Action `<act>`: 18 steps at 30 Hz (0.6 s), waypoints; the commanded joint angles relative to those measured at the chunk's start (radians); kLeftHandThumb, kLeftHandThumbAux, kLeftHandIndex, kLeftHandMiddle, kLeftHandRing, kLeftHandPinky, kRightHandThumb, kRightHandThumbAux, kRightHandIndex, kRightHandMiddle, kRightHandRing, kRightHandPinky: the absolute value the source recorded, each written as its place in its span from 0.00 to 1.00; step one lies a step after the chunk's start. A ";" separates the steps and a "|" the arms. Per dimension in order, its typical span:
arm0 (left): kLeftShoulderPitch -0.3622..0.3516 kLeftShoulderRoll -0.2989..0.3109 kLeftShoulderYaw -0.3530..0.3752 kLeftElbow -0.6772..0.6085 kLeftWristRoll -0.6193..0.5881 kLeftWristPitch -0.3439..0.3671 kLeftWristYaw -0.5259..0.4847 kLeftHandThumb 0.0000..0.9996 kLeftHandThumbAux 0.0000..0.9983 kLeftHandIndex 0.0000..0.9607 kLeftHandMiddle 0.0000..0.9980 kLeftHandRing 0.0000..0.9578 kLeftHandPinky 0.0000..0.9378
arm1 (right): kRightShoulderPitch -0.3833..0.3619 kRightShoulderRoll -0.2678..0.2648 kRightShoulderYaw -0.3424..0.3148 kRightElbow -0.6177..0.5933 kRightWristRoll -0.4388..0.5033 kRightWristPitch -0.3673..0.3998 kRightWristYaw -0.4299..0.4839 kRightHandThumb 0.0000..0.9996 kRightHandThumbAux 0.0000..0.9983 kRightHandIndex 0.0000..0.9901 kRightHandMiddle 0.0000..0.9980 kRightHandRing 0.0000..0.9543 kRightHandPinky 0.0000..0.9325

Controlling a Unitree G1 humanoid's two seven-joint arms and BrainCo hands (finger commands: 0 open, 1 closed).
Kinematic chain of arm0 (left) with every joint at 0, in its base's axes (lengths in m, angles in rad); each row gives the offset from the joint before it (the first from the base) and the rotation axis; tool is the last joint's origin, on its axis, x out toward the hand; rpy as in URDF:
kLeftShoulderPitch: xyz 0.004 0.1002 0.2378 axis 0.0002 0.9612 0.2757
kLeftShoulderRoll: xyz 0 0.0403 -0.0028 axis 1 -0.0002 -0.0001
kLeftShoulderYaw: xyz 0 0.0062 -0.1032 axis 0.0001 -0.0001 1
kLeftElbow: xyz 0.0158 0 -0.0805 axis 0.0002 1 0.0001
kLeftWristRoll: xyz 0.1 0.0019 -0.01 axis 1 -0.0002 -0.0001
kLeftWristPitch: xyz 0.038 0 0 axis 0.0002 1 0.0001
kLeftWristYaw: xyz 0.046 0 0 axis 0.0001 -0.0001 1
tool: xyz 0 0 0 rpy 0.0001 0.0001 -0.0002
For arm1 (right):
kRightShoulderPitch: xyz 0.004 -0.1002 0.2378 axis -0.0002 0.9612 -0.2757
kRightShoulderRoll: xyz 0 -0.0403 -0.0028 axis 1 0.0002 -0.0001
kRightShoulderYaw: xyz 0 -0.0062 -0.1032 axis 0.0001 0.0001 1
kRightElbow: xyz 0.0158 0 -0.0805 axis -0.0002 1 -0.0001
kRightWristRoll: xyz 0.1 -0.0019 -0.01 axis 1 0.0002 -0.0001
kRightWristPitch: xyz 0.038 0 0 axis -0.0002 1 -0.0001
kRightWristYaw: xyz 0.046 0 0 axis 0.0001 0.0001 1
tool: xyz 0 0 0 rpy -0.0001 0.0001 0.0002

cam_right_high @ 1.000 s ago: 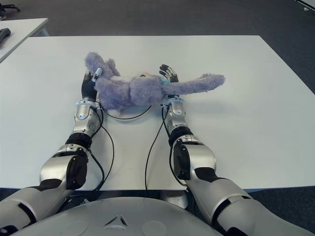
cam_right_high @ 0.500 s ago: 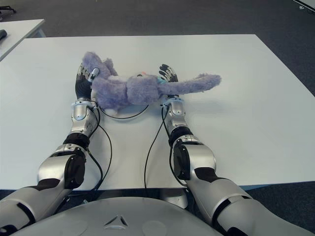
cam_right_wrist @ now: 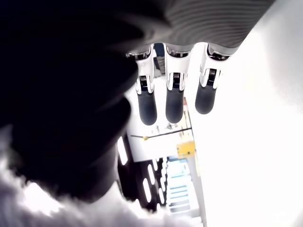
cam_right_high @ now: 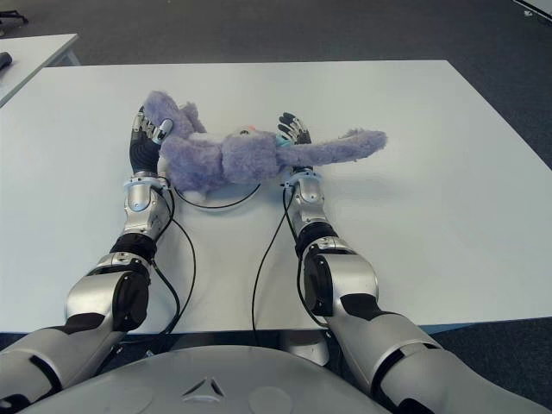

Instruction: Put the doll into the plate.

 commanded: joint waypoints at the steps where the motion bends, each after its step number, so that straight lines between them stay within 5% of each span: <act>1: 0.312 -0.050 0.038 0.226 -0.026 -0.010 0.038 0.00 0.59 0.00 0.00 0.00 0.00 | 0.240 0.096 -0.020 0.114 0.014 0.033 -0.017 0.20 0.93 0.18 0.19 0.16 0.16; 18: 0.310 -0.047 0.035 0.226 -0.023 -0.003 0.037 0.00 0.60 0.00 0.00 0.00 0.00 | 0.236 0.094 -0.014 0.114 0.010 0.049 -0.022 0.22 0.93 0.19 0.18 0.15 0.16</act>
